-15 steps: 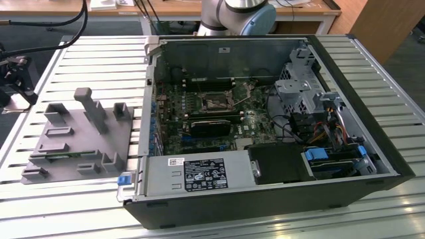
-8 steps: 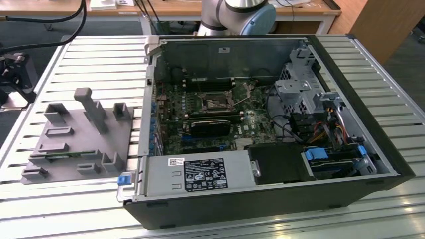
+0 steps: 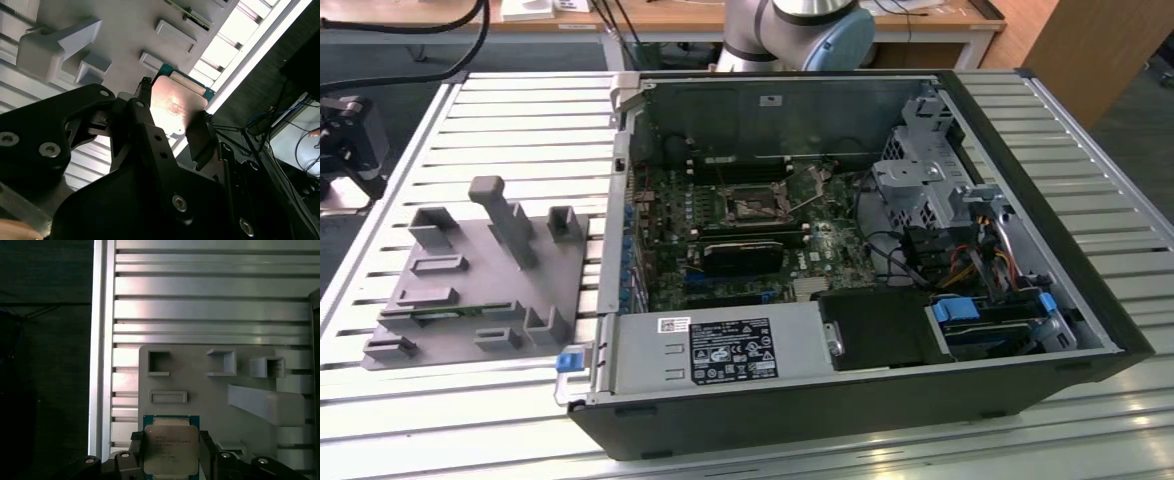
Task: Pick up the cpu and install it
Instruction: 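Pick up the cpu and move it towards the insertion slot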
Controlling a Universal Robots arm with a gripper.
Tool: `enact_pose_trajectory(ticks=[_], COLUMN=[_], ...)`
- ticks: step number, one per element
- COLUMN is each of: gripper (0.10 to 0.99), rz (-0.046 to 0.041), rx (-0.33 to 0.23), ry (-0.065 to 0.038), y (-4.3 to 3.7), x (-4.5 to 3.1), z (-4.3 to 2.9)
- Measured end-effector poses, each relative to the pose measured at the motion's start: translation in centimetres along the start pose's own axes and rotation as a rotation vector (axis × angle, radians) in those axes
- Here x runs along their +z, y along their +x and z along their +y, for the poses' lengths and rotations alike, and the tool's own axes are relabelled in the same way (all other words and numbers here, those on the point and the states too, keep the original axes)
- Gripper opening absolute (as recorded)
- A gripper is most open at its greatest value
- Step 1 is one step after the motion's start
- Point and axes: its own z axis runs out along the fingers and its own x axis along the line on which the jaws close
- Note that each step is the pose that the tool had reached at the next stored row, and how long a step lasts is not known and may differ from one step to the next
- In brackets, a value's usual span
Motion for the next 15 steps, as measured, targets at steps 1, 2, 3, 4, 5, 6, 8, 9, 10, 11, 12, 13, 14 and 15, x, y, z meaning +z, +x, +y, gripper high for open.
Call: enact_pose_trajectory(ticks=[1, 2, 3, 4, 5, 6, 8, 9, 10, 11, 12, 13, 14, 15], gripper=[0.529, 0.529, 0.529, 0.529, 0.529, 0.529, 0.529, 0.529, 0.529, 0.529, 0.529, 0.529, 0.529, 0.529], rz=[0.0001, 0.0001, 0.0001, 0.0001, 0.0000, -0.0001, 0.0002, -0.0001, 0.0000, 0.0001, 0.0000, 0.0000, 0.0000, 0.0000], rx=[0.000, 0.000, 0.000, 0.000, 0.000, 0.000, 0.000, 0.000, 0.000, 0.000, 0.000, 0.000, 0.000, 0.000], ry=[0.000, 0.000, 0.000, 0.000, 0.000, 0.000, 0.000, 0.000, 0.000, 0.000, 0.000, 0.000, 0.000, 0.000], y=[0.00, 0.00, 0.01, 0.01, 0.01, 0.01, 0.02, 0.03, 0.03, 0.03, 0.04, 0.04, 0.05, 0.05], x=[-0.22, -0.44, -0.66, -0.90, -1.17, -1.45, -2.12, -2.49, -2.86, -3.25, -3.65, -4.06, -4.47, -4.89], z=[0.01, 0.03, 0.04, 0.06, 0.08, 0.10, 0.15, 0.18, 0.21, 0.24, 0.27, 0.31, 0.34, 0.38])
